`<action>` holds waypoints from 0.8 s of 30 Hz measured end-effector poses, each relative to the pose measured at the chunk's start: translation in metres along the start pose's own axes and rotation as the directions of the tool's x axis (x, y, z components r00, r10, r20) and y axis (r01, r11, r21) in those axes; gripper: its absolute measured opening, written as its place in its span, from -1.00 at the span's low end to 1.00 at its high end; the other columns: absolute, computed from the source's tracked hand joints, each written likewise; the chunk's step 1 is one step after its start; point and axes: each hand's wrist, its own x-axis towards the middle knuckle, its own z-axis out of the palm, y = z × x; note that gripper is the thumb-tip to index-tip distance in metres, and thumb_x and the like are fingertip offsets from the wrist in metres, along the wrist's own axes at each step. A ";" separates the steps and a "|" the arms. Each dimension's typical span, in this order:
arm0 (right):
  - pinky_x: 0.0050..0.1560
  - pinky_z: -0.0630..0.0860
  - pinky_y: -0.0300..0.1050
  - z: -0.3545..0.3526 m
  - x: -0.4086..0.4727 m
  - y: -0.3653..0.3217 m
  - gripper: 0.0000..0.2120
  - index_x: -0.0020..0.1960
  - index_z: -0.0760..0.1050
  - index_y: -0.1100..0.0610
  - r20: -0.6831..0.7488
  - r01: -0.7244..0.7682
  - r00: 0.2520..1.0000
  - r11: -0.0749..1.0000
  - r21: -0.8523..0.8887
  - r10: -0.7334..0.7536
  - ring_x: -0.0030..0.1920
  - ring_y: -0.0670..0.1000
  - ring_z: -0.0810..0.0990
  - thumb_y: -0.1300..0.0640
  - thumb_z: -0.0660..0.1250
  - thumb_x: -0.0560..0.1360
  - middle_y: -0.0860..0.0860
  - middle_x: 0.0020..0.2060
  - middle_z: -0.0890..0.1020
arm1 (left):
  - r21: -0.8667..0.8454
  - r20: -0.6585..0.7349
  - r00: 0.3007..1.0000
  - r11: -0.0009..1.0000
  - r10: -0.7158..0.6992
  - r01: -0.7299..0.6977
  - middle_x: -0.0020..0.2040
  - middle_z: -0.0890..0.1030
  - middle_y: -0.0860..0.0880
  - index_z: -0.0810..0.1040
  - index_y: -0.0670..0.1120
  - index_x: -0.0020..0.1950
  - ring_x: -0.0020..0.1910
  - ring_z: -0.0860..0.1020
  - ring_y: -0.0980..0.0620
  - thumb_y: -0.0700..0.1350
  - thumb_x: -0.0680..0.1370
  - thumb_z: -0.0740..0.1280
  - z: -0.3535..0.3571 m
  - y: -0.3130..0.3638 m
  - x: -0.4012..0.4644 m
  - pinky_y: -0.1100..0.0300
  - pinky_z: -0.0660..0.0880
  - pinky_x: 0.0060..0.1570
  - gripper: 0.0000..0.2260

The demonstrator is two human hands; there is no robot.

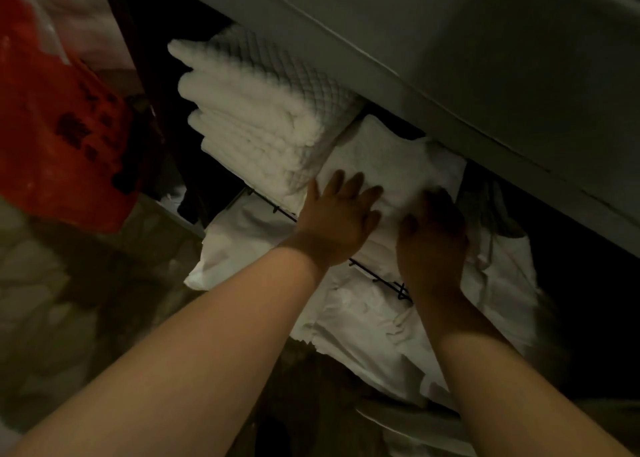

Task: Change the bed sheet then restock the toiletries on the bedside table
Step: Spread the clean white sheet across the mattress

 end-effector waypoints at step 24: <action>0.20 0.34 -0.06 -0.094 -0.140 -0.526 -0.67 0.31 0.42 0.08 0.108 0.864 0.366 0.381 0.331 -0.924 0.22 0.07 0.44 0.03 0.19 0.58 0.04 0.17 0.55 | 0.046 -0.220 0.472 0.474 -0.854 0.879 0.19 0.52 -0.17 0.52 -0.17 0.16 0.18 0.45 -0.16 0.02 0.62 0.07 -0.252 -0.289 -0.383 0.05 0.38 0.14 -0.65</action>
